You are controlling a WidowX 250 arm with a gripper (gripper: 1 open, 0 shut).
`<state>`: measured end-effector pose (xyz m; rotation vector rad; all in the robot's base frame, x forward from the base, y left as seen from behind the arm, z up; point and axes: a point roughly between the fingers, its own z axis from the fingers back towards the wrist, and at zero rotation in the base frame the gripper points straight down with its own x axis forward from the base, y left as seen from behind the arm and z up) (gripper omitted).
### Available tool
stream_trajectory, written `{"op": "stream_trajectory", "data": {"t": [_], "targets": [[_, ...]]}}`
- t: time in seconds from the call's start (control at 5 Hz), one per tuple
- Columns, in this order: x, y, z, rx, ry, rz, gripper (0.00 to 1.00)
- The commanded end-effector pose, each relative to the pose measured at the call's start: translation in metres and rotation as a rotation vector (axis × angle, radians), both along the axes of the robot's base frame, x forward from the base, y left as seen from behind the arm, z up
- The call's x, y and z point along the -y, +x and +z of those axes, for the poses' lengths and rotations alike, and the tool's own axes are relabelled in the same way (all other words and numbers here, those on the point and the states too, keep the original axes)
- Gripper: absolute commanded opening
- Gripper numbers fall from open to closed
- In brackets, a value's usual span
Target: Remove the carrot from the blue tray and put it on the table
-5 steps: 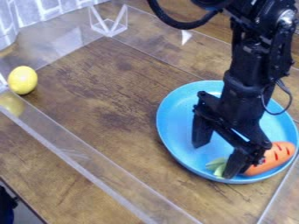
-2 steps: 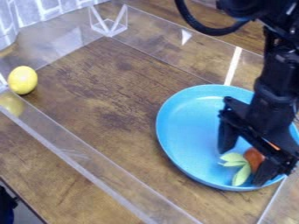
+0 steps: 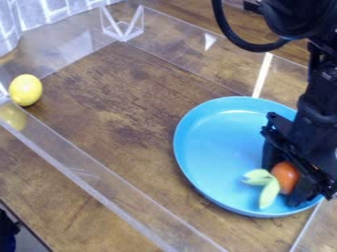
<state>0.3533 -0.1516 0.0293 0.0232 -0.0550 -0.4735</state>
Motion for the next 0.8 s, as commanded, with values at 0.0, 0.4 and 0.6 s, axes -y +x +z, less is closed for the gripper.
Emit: {"op": "stream_trajectory", "data": {"t": [0.0,0.4,0.6], "targets": [[-0.008,0.02,0.028,0.075,-0.026,0.005,0.0],[-0.028,0.051,0.057,0.13,-0.034,-0.007,0.0],[-0.047,0.066,0.073,0.157,-0.031,-0.005,0.0]]}}
